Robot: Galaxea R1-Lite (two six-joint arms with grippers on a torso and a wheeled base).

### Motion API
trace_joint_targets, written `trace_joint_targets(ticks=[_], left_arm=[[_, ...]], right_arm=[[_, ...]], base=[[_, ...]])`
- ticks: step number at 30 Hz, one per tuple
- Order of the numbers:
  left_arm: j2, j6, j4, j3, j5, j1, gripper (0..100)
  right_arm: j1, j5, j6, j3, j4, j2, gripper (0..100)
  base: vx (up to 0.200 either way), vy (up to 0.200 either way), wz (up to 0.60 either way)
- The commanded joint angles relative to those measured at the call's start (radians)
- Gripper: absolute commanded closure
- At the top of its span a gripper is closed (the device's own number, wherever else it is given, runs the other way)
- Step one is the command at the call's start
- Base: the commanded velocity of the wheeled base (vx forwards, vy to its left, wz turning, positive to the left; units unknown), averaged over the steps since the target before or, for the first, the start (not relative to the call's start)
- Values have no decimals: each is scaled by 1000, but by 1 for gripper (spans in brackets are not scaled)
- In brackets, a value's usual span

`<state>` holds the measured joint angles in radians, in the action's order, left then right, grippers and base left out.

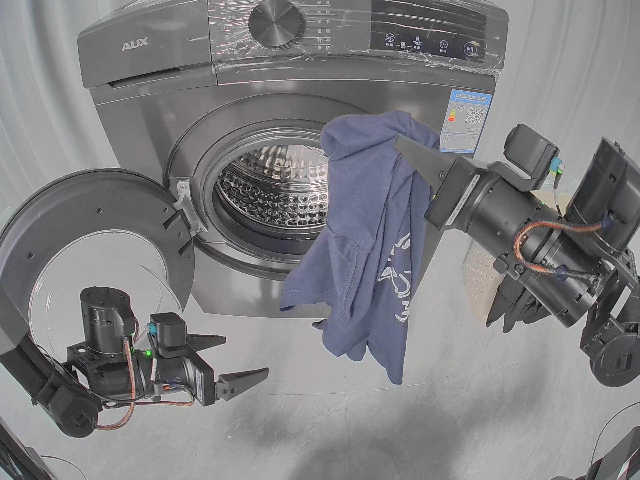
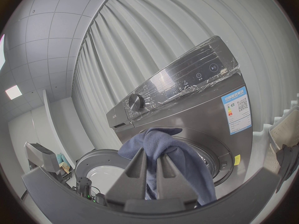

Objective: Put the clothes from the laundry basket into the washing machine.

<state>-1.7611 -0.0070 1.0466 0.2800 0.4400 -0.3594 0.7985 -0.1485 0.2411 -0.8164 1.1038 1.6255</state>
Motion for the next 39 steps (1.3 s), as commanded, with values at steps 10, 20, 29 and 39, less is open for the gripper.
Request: trace_joint_targets(ticks=[10,20,29,39], left_arm=[[-380,-45,296,48,-78,-43,0],[-479,-68,351,176,-109,-43,0],[-543,-74,403,269,-181,-38,0],[-592,-74,444,315,-188,-44,0]], right_arm=[[18,0,1,8,8,4,100],[27,0,0,8,8,4,100],[33,0,0,8,8,4,100],[39,-2,0,8,8,4,100]], base=[[0,0,0],[0,0,0],[0,0,0],[0,0,0]])
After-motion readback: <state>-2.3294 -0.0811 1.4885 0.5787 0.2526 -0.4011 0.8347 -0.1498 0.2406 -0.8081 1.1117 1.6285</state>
